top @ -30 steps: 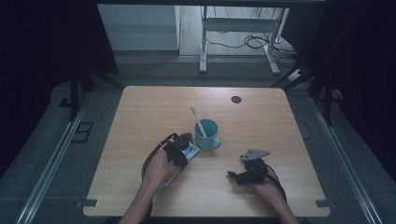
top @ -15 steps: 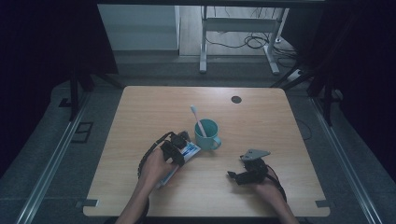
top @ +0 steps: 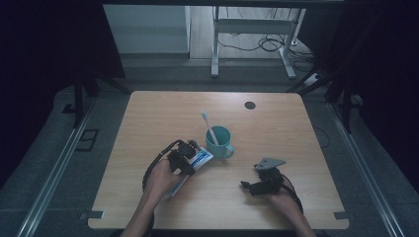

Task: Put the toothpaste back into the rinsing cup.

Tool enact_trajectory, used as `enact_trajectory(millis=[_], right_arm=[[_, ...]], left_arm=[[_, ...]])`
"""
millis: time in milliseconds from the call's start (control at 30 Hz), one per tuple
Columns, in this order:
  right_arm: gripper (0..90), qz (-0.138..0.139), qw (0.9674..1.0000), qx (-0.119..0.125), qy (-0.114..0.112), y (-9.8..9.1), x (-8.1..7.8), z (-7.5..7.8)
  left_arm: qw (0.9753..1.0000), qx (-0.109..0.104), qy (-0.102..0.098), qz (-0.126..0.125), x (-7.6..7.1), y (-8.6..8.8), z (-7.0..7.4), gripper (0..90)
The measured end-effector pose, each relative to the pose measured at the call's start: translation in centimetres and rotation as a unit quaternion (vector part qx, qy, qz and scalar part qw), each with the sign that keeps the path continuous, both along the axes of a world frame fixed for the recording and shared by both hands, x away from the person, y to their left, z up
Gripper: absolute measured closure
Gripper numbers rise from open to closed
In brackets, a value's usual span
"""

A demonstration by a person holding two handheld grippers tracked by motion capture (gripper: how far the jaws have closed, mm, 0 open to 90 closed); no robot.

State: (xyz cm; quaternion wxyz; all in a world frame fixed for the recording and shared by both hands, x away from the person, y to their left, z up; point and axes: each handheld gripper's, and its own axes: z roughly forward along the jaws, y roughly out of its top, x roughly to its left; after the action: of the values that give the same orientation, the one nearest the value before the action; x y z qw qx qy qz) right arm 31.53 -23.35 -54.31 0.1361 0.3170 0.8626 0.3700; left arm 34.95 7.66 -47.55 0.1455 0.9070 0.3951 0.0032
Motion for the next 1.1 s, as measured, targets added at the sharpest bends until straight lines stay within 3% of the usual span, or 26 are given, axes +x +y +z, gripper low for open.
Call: enact_trajectory(millis=[567, 800, 1100], right_arm=[[13.2, 0.0, 1.0, 0.0, 0.0, 0.0, 0.0, 0.0], [13.2, 0.0, 1.0, 0.0, 0.0, 0.0, 0.0, 0.0], [13.2, 0.001, 1.0, -0.001, 0.001, 0.0, 0.0, 0.0]], left_arm=[[0.9973, -0.059, -0.042, -0.016, -1.4, 1.4, 2.8, 71.8], [0.9938, -0.085, -0.07, -0.016, -1.8, 2.1, 3.5, 71.8], [0.9887, -0.117, -0.093, -0.015, -2.1, 2.5, 4.4, 71.9]])
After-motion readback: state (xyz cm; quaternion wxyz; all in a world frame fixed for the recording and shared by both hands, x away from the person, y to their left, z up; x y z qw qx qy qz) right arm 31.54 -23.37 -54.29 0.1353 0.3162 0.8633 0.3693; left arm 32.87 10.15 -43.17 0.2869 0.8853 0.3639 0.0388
